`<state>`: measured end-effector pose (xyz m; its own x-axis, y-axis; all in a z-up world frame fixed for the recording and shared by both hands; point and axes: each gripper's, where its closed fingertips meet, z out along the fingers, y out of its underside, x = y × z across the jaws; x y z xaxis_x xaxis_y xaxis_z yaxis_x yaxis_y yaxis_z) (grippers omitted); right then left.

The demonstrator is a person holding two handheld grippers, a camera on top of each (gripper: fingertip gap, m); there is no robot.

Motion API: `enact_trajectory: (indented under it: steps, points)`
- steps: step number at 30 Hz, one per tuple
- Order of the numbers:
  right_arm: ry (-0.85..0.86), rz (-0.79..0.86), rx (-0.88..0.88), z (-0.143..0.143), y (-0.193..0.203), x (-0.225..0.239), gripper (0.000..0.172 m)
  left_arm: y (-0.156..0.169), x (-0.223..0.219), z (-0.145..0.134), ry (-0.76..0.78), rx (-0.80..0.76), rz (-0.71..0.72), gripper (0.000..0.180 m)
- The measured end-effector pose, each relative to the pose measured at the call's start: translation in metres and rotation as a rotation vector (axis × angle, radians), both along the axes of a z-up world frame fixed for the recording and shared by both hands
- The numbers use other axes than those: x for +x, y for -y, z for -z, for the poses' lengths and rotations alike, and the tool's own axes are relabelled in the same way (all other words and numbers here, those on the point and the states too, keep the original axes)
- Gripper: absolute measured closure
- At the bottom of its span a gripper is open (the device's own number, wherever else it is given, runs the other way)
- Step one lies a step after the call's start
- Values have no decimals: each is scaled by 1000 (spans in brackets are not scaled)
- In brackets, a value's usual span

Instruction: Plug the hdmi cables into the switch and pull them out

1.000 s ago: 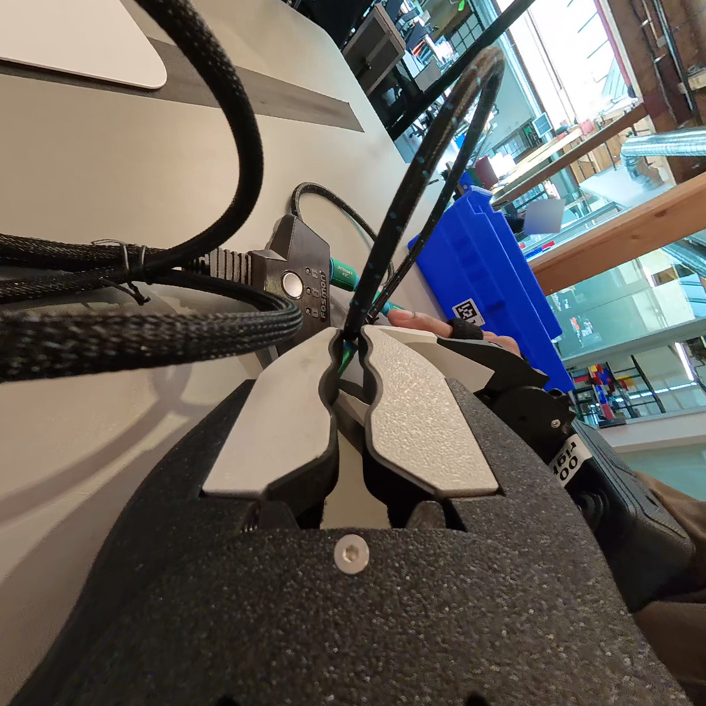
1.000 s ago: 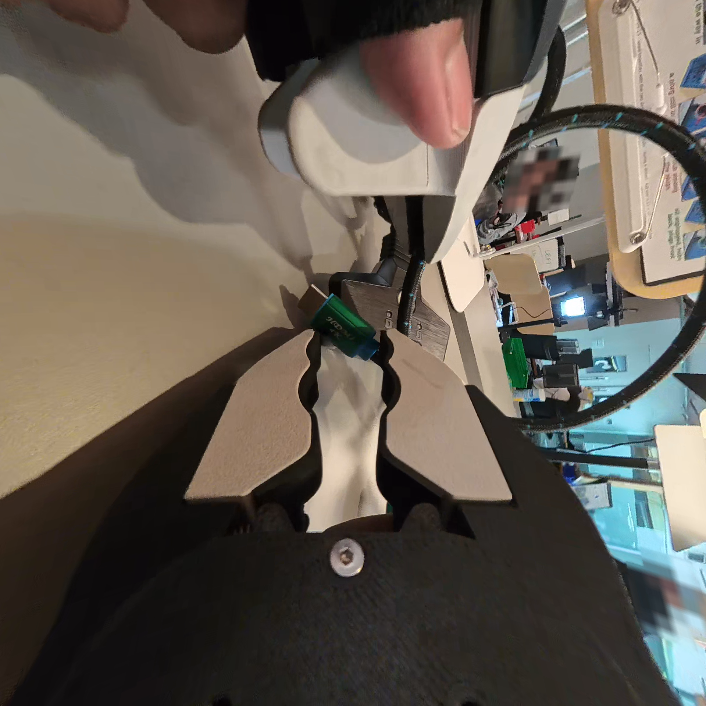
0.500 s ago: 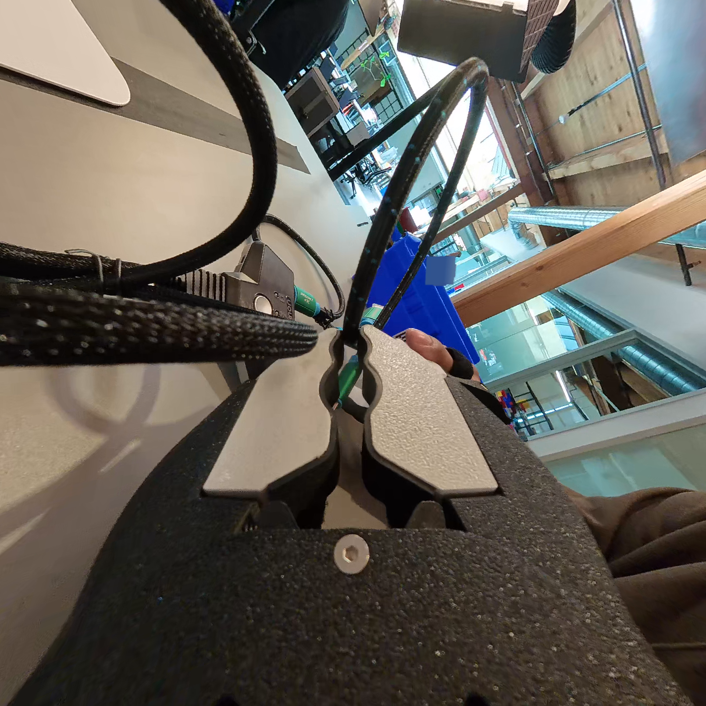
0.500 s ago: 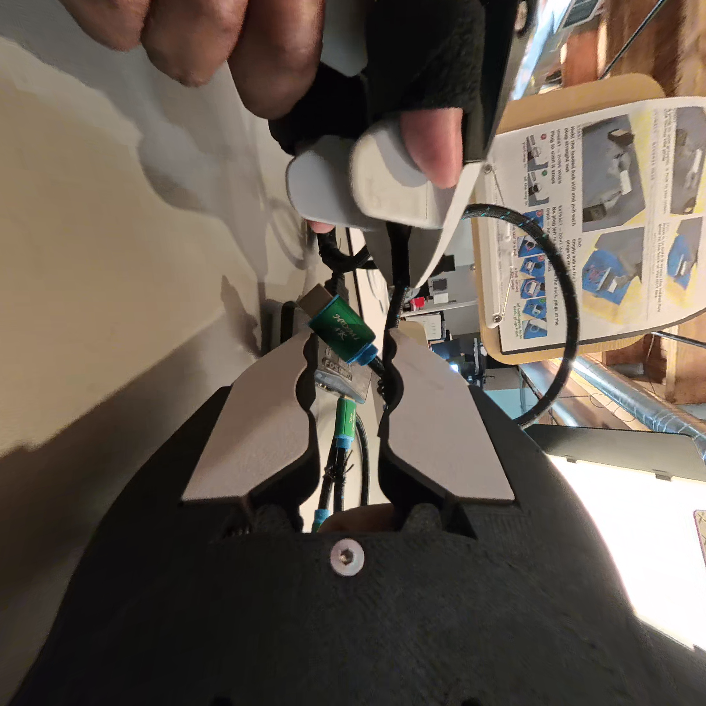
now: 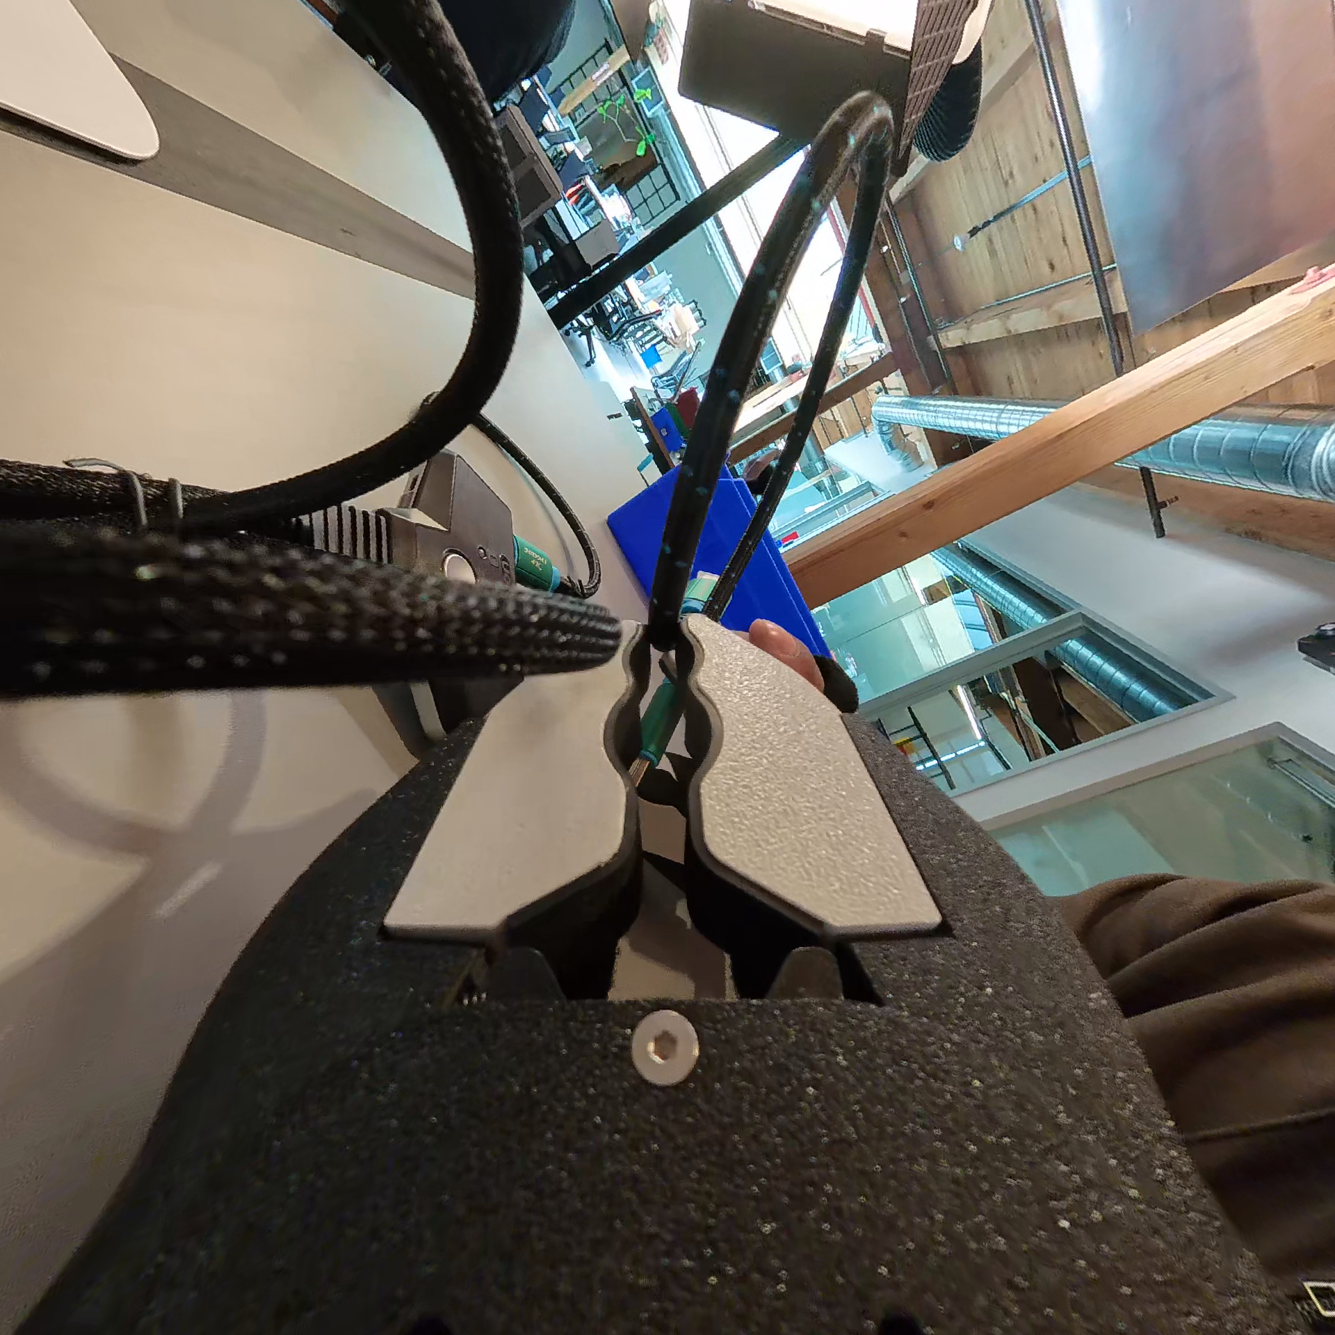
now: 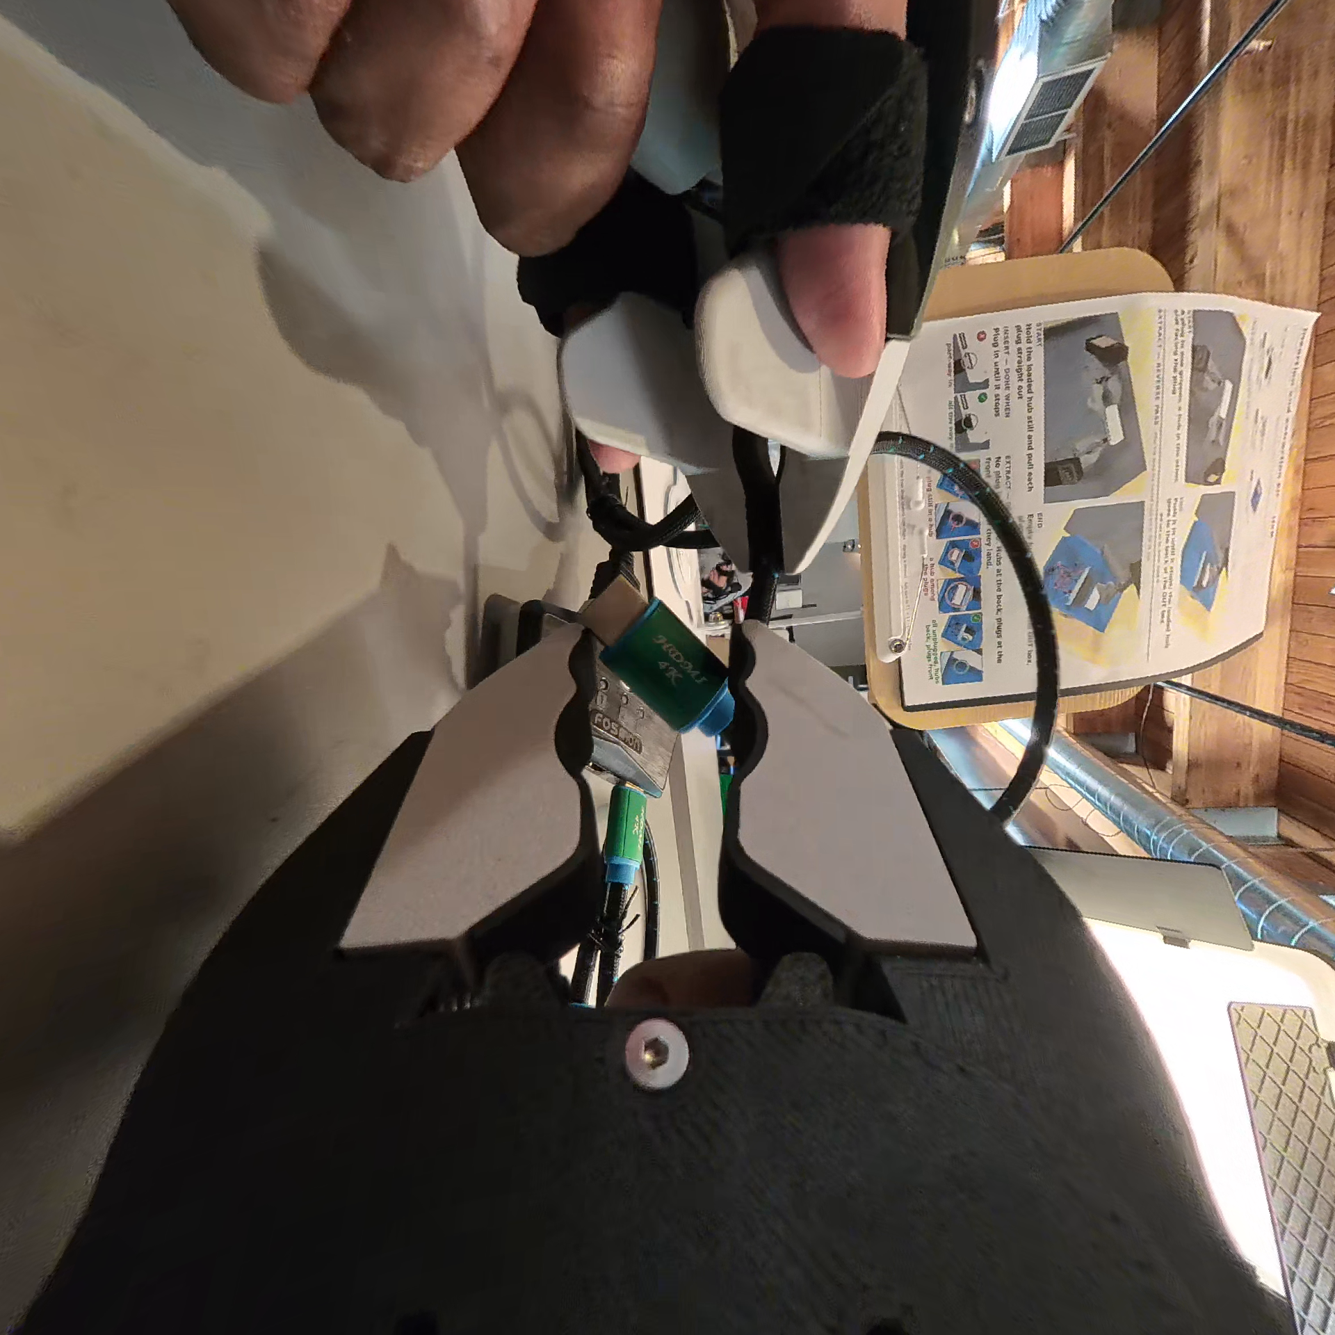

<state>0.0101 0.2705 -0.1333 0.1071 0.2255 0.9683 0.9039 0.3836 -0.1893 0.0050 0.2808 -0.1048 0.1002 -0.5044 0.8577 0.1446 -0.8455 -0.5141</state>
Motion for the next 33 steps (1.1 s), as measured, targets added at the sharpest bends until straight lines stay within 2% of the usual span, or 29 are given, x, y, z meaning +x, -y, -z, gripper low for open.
enact_trajectory:
  steps: [5,8,10,15,18,26,29,33]
  points:
    - [-19,59,-43,3,-3,6,144,3,6,0,-79,130,29,171]
    - [-92,144,-63,-5,-10,18,152,6,6,-9,-86,237,39,167]
    - [-138,201,-92,-8,-13,29,154,4,3,-3,-148,274,33,165]
    - [-130,331,-125,-8,-17,51,158,3,2,18,-274,260,50,165]
    - [-147,383,-100,-18,-17,60,158,5,7,26,-329,280,73,167]
    - [-298,553,6,-56,-20,110,157,2,11,25,-302,267,65,174]
    - [-343,531,-9,-61,-18,111,158,2,13,25,-300,264,65,173]
    - [-380,485,-82,-51,-17,100,159,3,17,27,-312,270,78,172]
